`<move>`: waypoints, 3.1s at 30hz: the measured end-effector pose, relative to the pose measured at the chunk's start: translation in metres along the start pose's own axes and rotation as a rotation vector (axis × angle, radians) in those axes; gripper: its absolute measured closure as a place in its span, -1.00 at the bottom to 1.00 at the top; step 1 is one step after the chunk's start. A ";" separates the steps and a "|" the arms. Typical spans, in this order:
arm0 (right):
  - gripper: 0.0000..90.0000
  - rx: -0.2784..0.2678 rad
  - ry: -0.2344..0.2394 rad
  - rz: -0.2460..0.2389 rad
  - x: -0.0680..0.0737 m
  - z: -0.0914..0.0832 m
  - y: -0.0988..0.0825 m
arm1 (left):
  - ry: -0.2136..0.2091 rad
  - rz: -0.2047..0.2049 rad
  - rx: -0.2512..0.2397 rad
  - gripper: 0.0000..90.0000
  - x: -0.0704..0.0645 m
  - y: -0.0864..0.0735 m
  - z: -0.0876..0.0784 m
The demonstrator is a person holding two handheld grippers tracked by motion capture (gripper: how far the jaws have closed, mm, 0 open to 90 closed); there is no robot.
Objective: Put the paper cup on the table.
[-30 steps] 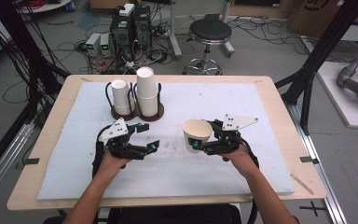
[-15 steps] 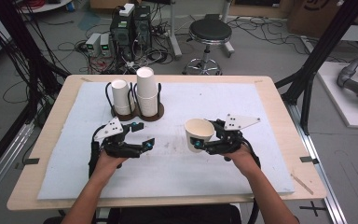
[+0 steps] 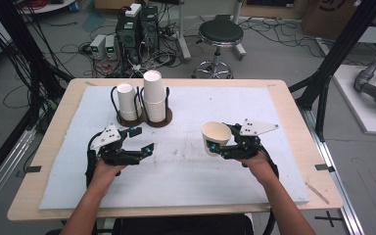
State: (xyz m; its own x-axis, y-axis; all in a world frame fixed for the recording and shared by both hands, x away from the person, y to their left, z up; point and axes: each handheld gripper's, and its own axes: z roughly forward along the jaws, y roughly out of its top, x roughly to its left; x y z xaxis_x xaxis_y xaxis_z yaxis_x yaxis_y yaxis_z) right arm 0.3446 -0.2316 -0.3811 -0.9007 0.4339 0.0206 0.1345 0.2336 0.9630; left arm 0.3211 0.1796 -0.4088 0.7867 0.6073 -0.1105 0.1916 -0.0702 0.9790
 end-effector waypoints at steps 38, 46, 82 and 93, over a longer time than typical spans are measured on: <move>-0.20 0.114 -0.380 0.194 -0.076 -0.034 -0.060 | 0.029 -0.016 0.037 -0.56 0.007 -0.011 -0.003; -0.20 0.150 -0.377 0.200 -0.078 -0.030 -0.063 | 0.028 -0.018 0.036 -0.56 0.007 -0.012 -0.002; -0.54 0.173 -0.355 0.203 -0.067 -0.046 -0.068 | 0.017 -0.019 0.048 -0.56 0.005 -0.012 0.001; -0.54 0.195 -0.352 0.182 -0.057 -0.056 -0.066 | 0.024 -0.024 0.041 -0.56 0.007 -0.011 0.000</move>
State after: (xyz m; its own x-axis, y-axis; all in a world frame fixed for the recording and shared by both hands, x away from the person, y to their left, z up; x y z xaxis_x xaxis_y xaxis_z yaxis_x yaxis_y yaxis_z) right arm 0.3641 -0.3208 -0.4306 -0.6644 0.7450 0.0598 0.3835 0.2711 0.8829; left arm 0.3247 0.1851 -0.4207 0.7674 0.6280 -0.1292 0.2348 -0.0878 0.9681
